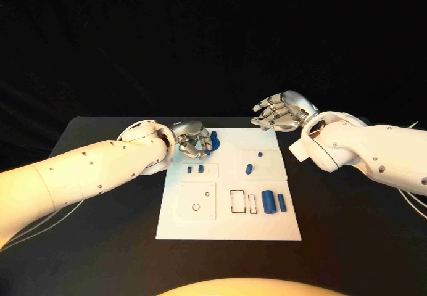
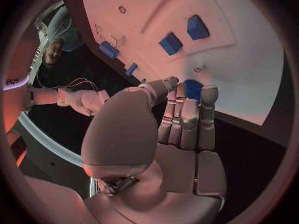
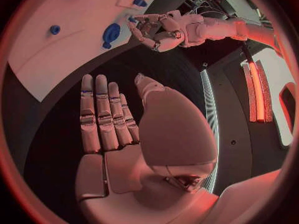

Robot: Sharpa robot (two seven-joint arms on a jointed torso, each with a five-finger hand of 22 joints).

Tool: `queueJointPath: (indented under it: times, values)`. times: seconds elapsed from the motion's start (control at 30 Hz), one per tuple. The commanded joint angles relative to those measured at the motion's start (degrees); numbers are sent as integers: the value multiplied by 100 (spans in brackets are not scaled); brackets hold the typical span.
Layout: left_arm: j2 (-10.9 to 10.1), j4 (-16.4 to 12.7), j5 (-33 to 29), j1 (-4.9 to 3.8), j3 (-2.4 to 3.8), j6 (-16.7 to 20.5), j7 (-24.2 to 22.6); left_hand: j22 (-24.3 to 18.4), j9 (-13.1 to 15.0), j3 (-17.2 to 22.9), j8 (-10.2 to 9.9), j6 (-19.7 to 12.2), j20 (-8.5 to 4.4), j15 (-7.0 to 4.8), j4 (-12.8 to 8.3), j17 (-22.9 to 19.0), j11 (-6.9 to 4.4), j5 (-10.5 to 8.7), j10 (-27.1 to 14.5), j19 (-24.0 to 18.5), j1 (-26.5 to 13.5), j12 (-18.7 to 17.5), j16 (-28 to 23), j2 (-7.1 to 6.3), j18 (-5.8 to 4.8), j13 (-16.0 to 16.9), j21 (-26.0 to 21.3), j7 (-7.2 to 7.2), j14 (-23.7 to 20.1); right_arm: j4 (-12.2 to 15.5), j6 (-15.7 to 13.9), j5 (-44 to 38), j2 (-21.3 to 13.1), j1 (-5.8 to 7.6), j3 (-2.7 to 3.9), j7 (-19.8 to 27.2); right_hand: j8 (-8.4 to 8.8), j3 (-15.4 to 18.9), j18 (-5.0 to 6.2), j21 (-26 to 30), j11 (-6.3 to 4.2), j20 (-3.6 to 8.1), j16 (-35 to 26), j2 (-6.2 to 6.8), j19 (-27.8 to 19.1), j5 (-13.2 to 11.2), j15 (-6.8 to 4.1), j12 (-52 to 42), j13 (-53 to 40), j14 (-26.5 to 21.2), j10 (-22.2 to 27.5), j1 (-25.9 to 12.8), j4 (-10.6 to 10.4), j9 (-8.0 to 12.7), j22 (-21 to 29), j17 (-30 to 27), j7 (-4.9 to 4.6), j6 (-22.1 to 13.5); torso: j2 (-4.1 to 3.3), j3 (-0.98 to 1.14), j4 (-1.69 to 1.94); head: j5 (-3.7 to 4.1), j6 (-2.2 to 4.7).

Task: Assemble the parts on the task board

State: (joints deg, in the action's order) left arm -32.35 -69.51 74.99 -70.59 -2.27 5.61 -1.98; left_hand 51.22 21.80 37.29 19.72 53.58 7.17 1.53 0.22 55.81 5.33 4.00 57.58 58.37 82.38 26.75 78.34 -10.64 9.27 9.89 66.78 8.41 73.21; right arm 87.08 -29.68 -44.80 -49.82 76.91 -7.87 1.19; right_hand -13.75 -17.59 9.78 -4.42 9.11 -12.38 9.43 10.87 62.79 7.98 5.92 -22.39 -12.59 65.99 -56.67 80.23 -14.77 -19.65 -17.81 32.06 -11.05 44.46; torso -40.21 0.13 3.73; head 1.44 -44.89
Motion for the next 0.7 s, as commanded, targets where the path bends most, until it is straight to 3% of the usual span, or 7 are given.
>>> queueJointPath:
  times: [0.03, 0.27, 0.7]
  values:
    - [-107, -90, -70, -6, 39, -43, 39, 111, 42, -24, 6, 198, 18, -18, -22, 81, -18, 88, 101, 85, -116, -59, 124, 46, -32, -57, 89, 24, 68, 2, 9, -1, -10, -2, 1, 12, -123, -141, 73, 83, 11, 28, -63, 79, -137, 1, -5, 49, 41, -48, 142, -164, 31, 51, 28, -41, -223, 45, 7, -1, 11, -15, 8]
    - [-266, -39, -12, -8, 80, -110, 100, 111, 44, -41, -4, 211, 18, -19, -11, 73, -19, 84, 120, 90, -142, -89, 124, 32, -33, -60, 85, 22, 69, -3, 10, 1, -22, -2, 1, 8, -126, -139, 74, 82, 12, 25, -71, 75, -139, 1, -3, 48, 52, -48, 143, -174, 28, 52, 44, -47, -224, 47, 4, -8, 20, -33, 15]
    - [-239, 130, 139, -5, 76, -382, 170, 92, 52, -86, -24, 244, 19, -22, 27, 64, -28, 76, 162, 86, -203, -155, 126, 9, -33, -67, 60, 5, 73, -11, 14, 1, -19, -2, 1, 6, -128, -137, 74, 82, 13, 24, -77, 75, -142, 1, -1, 48, 60, -49, 145, -178, 29, 53, 56, -53, -224, 46, -5, -5, 1, -56, -14]
